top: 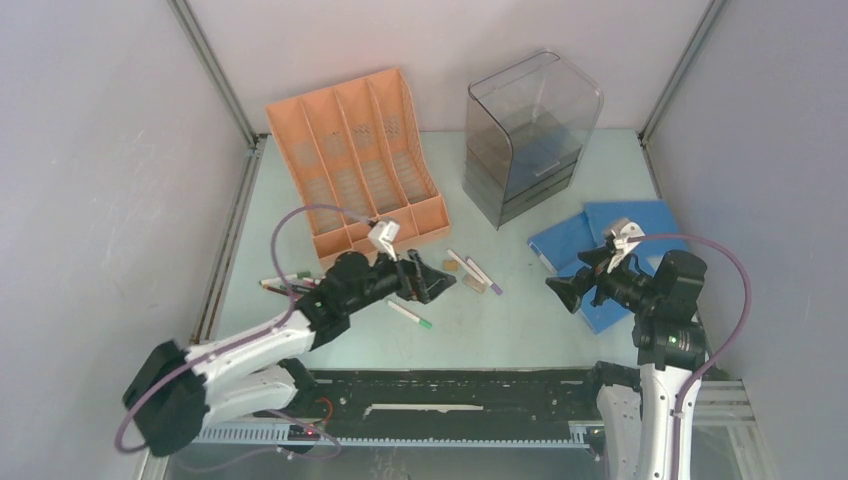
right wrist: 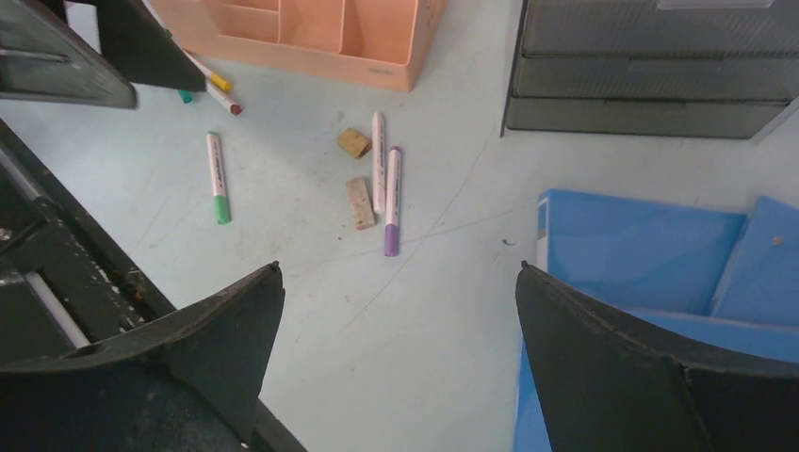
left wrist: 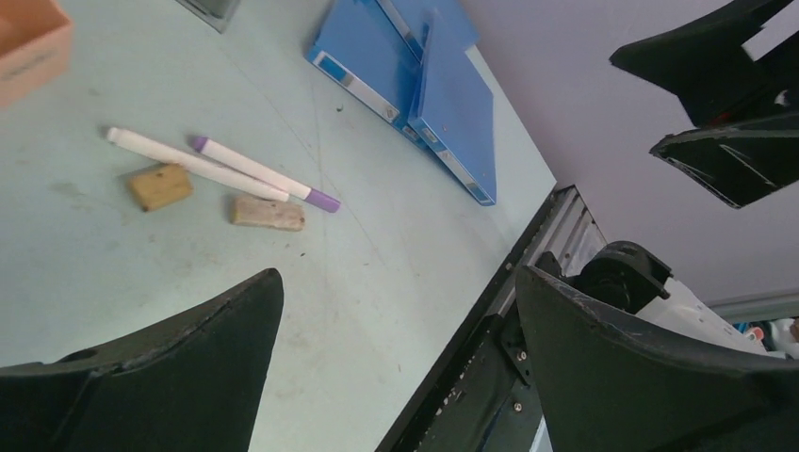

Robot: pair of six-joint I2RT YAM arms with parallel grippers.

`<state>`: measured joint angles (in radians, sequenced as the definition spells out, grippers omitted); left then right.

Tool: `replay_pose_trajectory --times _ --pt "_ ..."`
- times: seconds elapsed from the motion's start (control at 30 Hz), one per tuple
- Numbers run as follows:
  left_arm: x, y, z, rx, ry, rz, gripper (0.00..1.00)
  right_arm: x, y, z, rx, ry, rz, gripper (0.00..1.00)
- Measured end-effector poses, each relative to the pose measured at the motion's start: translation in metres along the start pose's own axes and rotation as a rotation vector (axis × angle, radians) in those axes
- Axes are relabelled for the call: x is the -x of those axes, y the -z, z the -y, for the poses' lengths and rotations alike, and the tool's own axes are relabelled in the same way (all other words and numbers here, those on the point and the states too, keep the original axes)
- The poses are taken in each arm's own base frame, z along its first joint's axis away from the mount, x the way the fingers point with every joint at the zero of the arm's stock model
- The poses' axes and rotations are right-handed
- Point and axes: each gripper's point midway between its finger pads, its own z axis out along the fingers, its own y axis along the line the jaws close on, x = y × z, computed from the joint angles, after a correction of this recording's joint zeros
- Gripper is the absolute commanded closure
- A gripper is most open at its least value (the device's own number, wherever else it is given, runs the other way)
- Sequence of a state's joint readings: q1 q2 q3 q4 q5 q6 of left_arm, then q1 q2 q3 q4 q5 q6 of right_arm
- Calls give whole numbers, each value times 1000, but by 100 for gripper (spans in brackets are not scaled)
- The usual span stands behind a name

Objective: Organize the desk
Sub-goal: Pick up the folder from the center of the board.

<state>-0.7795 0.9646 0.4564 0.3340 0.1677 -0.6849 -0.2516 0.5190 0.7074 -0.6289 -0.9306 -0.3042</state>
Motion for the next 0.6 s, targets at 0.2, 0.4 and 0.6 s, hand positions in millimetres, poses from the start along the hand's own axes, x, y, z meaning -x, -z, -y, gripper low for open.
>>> replay_pose_trajectory --times 0.2,0.4,0.6 --pt "-20 -55 11 -61 63 -59 0 1 2 12 -54 57 -2 0" --pt "-29 -108 28 -152 154 -112 0 -2 5 28 -132 79 -20 0" --pt "-34 -152 42 -192 217 -132 0 -8 6 42 -186 76 -52 0"
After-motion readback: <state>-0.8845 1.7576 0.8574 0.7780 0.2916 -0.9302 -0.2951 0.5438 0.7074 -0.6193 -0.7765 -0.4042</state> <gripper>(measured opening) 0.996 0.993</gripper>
